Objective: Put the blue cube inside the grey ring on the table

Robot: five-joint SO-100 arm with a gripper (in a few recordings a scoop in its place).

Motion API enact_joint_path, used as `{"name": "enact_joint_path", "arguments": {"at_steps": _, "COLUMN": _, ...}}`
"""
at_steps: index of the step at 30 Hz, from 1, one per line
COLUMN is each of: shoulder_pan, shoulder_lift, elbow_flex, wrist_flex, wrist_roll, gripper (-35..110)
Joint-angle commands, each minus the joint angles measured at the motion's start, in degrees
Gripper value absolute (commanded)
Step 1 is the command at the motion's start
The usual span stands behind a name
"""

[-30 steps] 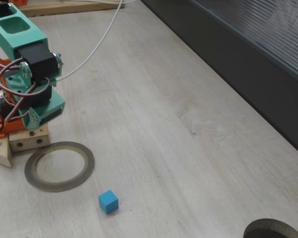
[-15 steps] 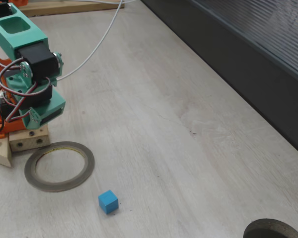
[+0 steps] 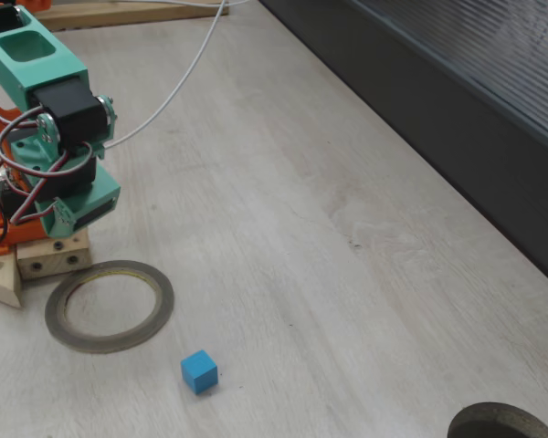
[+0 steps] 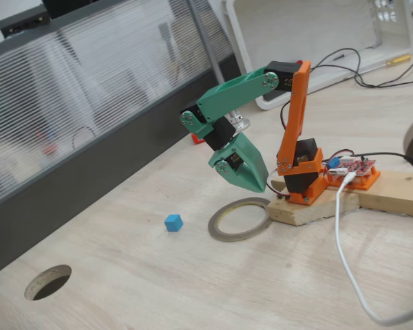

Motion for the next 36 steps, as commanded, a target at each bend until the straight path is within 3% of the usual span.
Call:
{"name": "enact_joint_path", "arguments": {"at_steps": 1, "shoulder_pan": 0.53, "shoulder_lift": 0.88, "elbow_flex": 0.88, "wrist_flex": 0.7, "wrist_roll": 0.09, "gripper": 0}}
{"name": "enact_joint_path", "arguments": {"at_steps": 23, "shoulder_pan": 0.88, "shoulder_lift": 0.79, "elbow_flex": 0.0, "wrist_flex": 0.26, "wrist_roll": 0.0, "gripper": 0}}
{"name": "enact_joint_path", "arguments": {"at_steps": 36, "shoulder_pan": 0.97, "shoulder_lift": 0.88, "elbow_flex": 0.0, "wrist_flex": -19.86, "wrist_roll": 0.0, "gripper": 0}}
